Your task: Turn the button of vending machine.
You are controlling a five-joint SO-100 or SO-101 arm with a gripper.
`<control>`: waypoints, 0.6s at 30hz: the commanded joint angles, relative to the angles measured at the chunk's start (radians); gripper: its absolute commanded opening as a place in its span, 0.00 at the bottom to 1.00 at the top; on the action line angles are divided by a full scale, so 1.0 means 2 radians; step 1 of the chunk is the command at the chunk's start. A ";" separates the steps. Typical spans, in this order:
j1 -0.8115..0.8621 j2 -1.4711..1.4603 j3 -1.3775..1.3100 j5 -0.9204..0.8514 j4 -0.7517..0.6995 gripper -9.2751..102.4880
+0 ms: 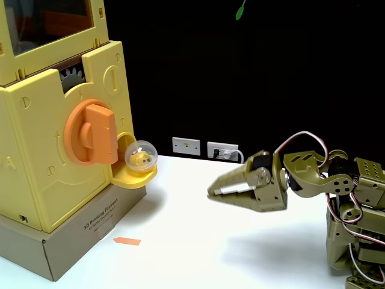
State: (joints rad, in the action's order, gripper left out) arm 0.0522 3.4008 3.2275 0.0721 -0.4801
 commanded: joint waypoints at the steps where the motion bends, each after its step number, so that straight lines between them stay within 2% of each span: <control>1: -0.005 0.061 0.080 -0.009 -0.058 0.08; 7: -0.009 0.071 0.073 -0.017 -0.113 0.08; 13: -0.008 0.071 0.036 0.001 -0.230 0.11; 18: -0.008 0.071 0.021 0.020 -0.285 0.12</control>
State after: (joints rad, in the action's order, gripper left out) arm 0.0399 3.4008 3.2275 0.0844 -0.9956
